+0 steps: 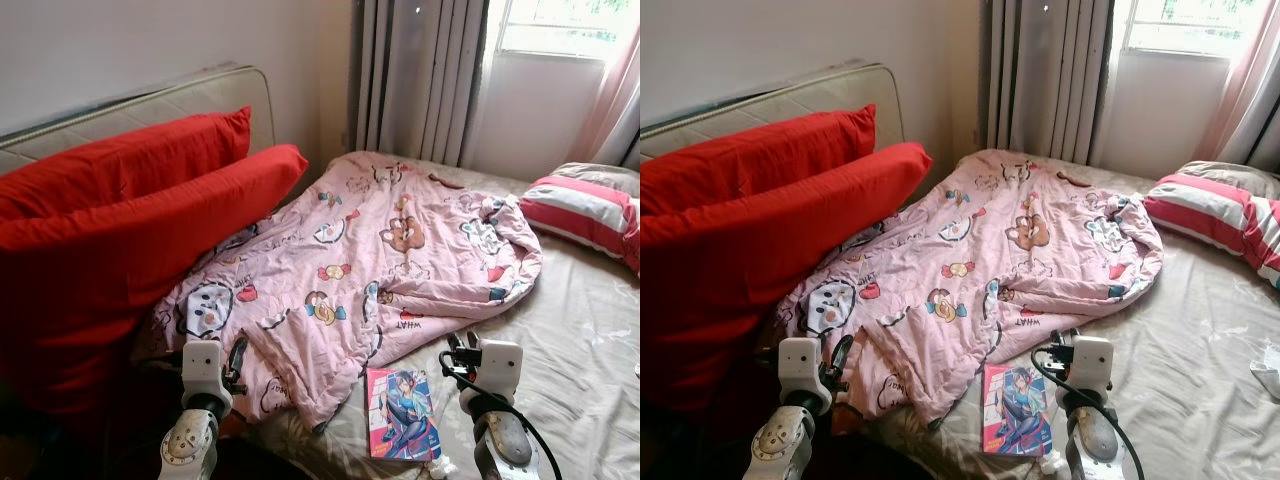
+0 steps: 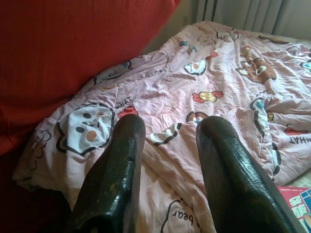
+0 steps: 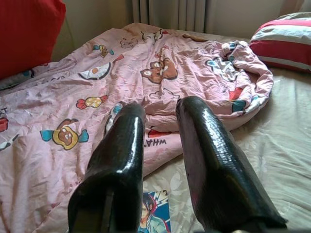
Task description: Clean up the room
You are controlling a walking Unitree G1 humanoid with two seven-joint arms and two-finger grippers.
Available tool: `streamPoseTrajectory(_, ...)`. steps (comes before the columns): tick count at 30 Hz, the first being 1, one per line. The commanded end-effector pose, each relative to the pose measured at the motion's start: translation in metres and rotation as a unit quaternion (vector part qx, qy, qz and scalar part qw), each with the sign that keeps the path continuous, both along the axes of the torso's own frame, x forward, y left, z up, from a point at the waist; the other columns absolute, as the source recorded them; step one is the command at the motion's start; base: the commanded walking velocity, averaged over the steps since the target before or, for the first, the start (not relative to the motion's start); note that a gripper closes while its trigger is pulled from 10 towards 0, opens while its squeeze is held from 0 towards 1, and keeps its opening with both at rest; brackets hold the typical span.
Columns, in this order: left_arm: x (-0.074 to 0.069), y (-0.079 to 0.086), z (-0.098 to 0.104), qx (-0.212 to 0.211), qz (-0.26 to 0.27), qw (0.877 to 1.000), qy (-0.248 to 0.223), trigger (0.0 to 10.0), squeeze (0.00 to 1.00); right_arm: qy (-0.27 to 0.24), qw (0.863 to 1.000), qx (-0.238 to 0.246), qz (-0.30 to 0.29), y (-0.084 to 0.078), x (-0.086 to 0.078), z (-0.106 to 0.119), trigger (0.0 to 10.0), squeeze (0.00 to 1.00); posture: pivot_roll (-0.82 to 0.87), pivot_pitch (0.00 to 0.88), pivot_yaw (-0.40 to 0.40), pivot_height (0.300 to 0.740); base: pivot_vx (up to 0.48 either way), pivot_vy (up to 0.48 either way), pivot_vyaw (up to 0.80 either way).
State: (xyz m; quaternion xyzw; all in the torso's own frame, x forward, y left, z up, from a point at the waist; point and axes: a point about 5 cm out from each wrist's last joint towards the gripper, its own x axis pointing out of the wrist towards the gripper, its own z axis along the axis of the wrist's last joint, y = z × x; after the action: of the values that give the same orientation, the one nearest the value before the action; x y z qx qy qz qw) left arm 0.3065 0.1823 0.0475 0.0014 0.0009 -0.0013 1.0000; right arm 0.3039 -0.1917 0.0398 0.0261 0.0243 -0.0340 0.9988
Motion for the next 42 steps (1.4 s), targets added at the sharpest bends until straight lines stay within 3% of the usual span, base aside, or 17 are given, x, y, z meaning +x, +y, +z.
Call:
streamPoseTrajectory(1,0.002,0.002,0.001,0.002,-0.001,1.0,0.005,10.0,0.0,0.011,1.0,-0.001,0.004,0.002,0.003,0.0,10.0,0.0,-0.08,0.038,0.021,0.72,0.0,0.0,0.0)
streamPoseTrajectory(5,0.002,0.002,0.001,0.002,-0.002,1.0,0.006,10.0,0.0,0.016,1.0,-0.001,0.004,0.003,0.003,-0.002,10.0,0.0,-0.08,0.041,0.022,0.695,0.0,0.0,0.0)
streamPoseTrajectory(12,0.003,0.002,0.0,0.0,-0.005,1.0,0.011,10.0,0.0,0.016,1.0,0.005,0.004,0.008,0.004,-0.001,10.0,0.0,-0.08,0.049,0.026,0.695,0.0,0.0,0.0)
streamPoseTrajectory(21,0.003,0.003,-0.001,-0.001,-0.004,1.0,0.017,10.0,0.0,0.026,1.0,0.004,0.007,0.009,0.005,-0.003,10.0,0.0,-0.08,0.047,0.029,0.64,0.0,0.0,0.0)
streamPoseTrajectory(42,0.008,-0.003,-0.001,-0.009,-0.031,0.999,0.033,10.0,0.0,0.043,0.998,0.016,0.033,0.018,0.004,-0.008,10.0,0.0,-0.08,0.027,0.033,0.64,0.0,0.0,0.0)
